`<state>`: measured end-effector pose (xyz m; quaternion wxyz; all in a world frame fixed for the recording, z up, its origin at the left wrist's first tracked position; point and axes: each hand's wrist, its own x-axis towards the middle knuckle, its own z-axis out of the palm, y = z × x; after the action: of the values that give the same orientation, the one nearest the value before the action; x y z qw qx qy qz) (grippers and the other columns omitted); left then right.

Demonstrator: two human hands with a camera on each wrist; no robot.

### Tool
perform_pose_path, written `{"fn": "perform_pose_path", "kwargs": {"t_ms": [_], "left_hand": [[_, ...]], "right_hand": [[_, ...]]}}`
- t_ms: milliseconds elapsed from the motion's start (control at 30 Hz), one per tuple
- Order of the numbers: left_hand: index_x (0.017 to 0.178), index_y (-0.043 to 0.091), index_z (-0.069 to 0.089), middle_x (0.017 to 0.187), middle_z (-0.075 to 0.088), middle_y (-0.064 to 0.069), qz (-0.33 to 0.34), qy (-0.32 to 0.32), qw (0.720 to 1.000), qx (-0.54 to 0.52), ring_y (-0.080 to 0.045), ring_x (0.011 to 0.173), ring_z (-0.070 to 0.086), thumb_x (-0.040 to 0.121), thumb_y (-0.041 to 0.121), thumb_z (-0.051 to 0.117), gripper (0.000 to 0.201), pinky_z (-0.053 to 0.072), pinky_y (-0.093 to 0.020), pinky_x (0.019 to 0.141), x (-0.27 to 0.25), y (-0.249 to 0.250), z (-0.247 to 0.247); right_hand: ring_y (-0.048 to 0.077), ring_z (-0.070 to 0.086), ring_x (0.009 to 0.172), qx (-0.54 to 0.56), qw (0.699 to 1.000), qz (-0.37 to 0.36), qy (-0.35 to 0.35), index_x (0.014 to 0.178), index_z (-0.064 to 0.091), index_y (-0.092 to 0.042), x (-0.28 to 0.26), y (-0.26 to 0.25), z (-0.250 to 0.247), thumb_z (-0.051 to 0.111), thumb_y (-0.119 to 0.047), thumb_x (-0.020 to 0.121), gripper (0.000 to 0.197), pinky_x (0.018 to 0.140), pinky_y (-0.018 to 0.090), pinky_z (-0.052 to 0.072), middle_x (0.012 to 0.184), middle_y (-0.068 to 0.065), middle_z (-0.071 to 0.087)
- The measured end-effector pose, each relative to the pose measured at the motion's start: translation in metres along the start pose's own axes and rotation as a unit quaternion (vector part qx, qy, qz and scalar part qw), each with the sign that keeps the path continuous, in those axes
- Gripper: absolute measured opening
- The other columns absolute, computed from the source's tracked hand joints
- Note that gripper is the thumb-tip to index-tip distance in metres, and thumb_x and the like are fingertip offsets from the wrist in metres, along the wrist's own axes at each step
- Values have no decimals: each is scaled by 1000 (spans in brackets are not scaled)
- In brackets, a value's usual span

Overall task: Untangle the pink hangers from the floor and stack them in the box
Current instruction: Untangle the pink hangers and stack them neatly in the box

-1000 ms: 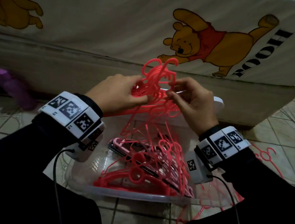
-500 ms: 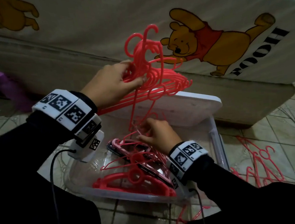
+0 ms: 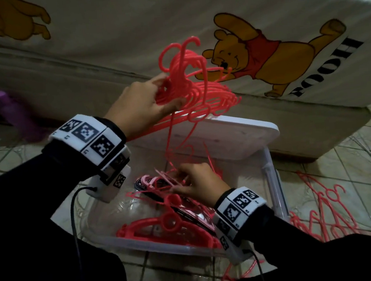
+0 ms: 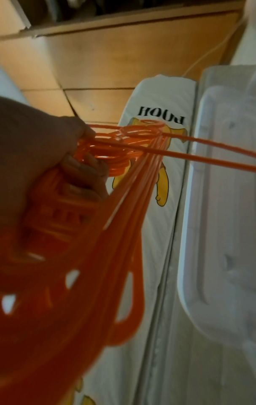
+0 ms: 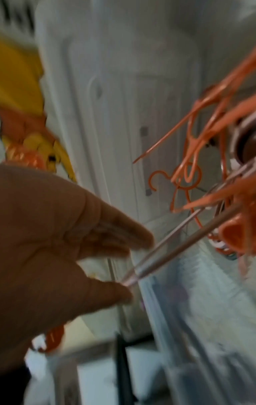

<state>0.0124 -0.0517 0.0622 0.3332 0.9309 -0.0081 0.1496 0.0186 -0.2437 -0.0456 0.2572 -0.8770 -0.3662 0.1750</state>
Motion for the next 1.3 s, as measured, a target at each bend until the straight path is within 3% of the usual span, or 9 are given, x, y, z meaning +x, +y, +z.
{"fn": "perform_pose_path", "kwargs": {"t_ms": [200,300,500,667,767,900,1033,1167,1300], "left_hand": [[116,29,62,103,68,12,-16,10,997,-74,-2,97,63,75,66,53,56,48,-26,90,3,0,8],[115,26,64,105,69,10,-29,8,995,-91,-3,98,64,71,71,51,64,50,-32,93,5,-3,13],[104,33,65,98,73,10,-69,-12,978,-195,-5,93,69,66,71,62,54,51,-39,95,12,-7,19],[99,38,65,95,70,19,-60,8,993,-99,7,93,62,59,82,59,60,49,-27,91,12,-13,5],[105,32,64,94,65,16,-70,65,993,-75,0,89,61,69,76,59,58,46,-22,81,14,-16,0],[109,32,60,91,60,19,-82,97,989,-80,4,84,56,78,60,63,42,39,-10,72,16,-16,0],[110,32,63,103,67,13,-69,48,992,-99,-1,96,62,66,72,59,60,47,-22,88,13,-8,10],[110,30,63,107,69,12,-55,-8,990,-126,-1,101,63,62,78,63,68,48,-29,95,6,5,26],[108,31,62,99,68,16,-35,-21,993,-107,10,93,60,61,76,58,65,46,-9,82,-1,17,39]], "right_hand": [[19,62,96,266,933,120,209,115,55,-7,12,12,-40,72,-20,82,39,85,39,53,109,10,64],[10,61,83,398,888,74,218,109,58,-6,12,10,-57,63,-4,86,23,68,26,54,106,16,63],[8,56,63,414,873,-5,258,96,58,-8,3,8,-72,58,-3,90,9,51,21,46,82,8,64],[9,55,57,429,842,-39,325,89,62,-18,-7,19,-100,60,-3,89,15,47,21,46,70,-7,66],[7,58,65,453,819,-58,348,92,67,-26,-15,27,-120,62,-6,86,21,50,24,49,73,-10,65],[7,61,59,430,847,-39,311,92,63,-12,-20,28,-118,59,-1,88,12,55,28,56,70,-5,66],[11,62,56,411,876,-18,251,97,61,6,-16,15,-96,53,4,90,11,56,25,56,71,12,62],[23,53,54,338,903,-20,263,79,65,5,-8,3,-81,66,-1,84,8,49,28,47,62,14,55],[18,49,57,267,913,-25,308,67,64,-9,1,-6,-71,72,-8,80,15,56,37,44,60,3,54]]}}
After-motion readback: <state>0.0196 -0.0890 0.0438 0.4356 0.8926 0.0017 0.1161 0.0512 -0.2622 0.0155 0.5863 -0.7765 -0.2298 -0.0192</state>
